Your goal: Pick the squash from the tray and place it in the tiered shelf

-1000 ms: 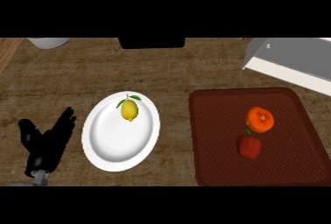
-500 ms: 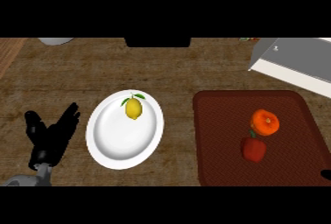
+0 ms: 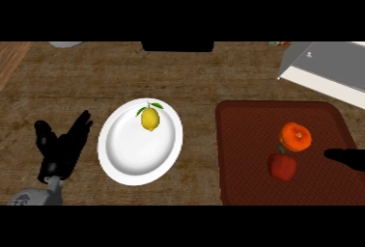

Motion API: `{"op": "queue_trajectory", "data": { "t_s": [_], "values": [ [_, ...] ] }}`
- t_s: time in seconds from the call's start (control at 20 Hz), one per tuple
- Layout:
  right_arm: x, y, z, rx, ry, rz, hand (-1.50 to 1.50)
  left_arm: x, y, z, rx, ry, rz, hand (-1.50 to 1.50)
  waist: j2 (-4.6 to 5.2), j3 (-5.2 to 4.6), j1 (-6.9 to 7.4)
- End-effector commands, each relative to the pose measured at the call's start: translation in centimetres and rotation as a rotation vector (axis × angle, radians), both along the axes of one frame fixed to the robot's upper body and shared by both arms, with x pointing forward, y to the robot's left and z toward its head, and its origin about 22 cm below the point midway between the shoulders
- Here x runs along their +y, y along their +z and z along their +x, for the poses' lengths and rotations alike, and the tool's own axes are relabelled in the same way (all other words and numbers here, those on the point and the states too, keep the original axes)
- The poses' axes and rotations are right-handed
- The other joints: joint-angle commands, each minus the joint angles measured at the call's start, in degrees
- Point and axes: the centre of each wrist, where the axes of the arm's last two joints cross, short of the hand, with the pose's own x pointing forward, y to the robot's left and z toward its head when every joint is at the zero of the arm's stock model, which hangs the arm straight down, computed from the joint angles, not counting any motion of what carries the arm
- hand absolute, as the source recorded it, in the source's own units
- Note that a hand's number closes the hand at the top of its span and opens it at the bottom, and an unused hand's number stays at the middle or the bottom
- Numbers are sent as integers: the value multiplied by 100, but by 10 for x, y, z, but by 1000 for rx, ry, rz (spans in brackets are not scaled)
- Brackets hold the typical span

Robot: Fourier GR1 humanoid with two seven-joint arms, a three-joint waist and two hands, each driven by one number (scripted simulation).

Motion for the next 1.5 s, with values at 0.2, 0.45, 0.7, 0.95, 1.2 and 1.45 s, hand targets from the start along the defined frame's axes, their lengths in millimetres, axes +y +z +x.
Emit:
{"op": "queue_trajectory", "data": {
  "t_s": [0.2,0.45,0.7,0.95,1.2,1.45],
  "values": [
    [24,-7,54,205,-13,-6,-150,-5,-4,1,43,1,7,0,24,-20,-10],
    [36,-19,61,277,-9,-42,-150,-6,-15,-7,54,10,7,0,12,-22,-69],
    [40,-31,61,303,-64,-51,-150,-11,-35,-19,42,9,4,0,7,-24,-101],
    [34,-42,58,314,-84,-91,-150,-4,-4,-10,62,15,-1,0,-9,-17,-107],
    [58,-76,59,332,-87,-84,-150,2,2,0,42,17,-9,0,1,-17,-107],
    [70,-91,64,350,-105,-94,-150,2,-7,8,55,27,-13,0,5,-19,-137]
  ]
}}
